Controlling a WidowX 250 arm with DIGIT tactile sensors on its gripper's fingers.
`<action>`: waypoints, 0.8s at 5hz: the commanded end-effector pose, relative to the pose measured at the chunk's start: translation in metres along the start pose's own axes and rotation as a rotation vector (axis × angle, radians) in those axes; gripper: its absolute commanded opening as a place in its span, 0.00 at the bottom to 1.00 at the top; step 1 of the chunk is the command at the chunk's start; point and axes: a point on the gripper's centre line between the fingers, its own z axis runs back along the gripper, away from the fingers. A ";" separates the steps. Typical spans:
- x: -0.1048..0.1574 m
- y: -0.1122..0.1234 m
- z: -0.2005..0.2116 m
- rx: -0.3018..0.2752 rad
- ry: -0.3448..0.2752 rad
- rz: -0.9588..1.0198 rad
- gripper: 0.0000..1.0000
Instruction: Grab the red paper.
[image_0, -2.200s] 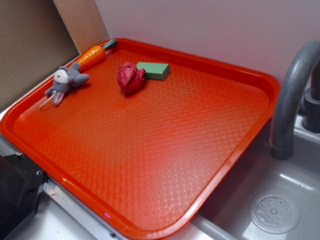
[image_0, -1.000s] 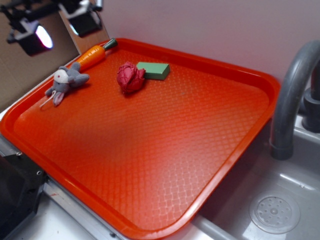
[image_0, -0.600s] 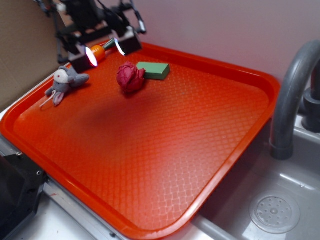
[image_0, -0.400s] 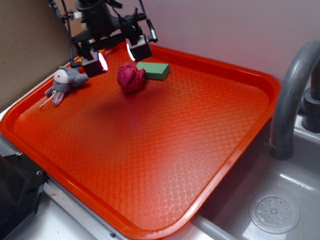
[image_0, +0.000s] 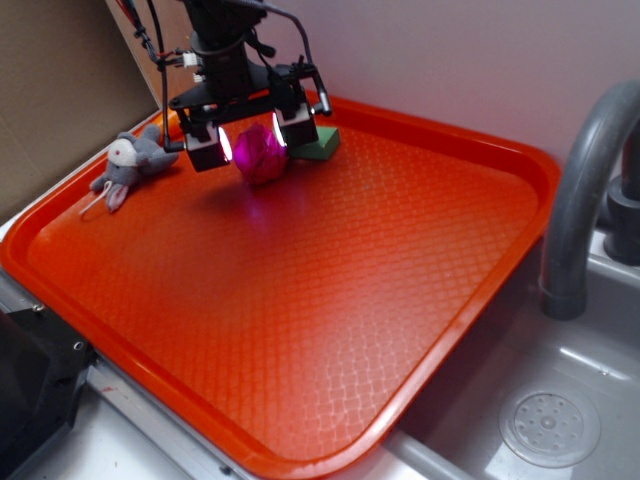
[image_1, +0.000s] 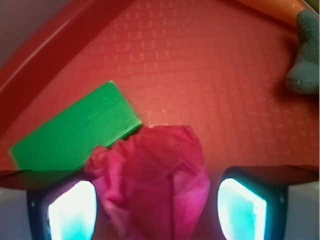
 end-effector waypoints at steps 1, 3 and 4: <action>0.009 -0.010 -0.014 0.030 -0.027 -0.018 1.00; 0.005 -0.011 -0.019 0.045 -0.033 -0.028 0.00; 0.002 -0.007 -0.001 0.065 -0.080 -0.038 0.00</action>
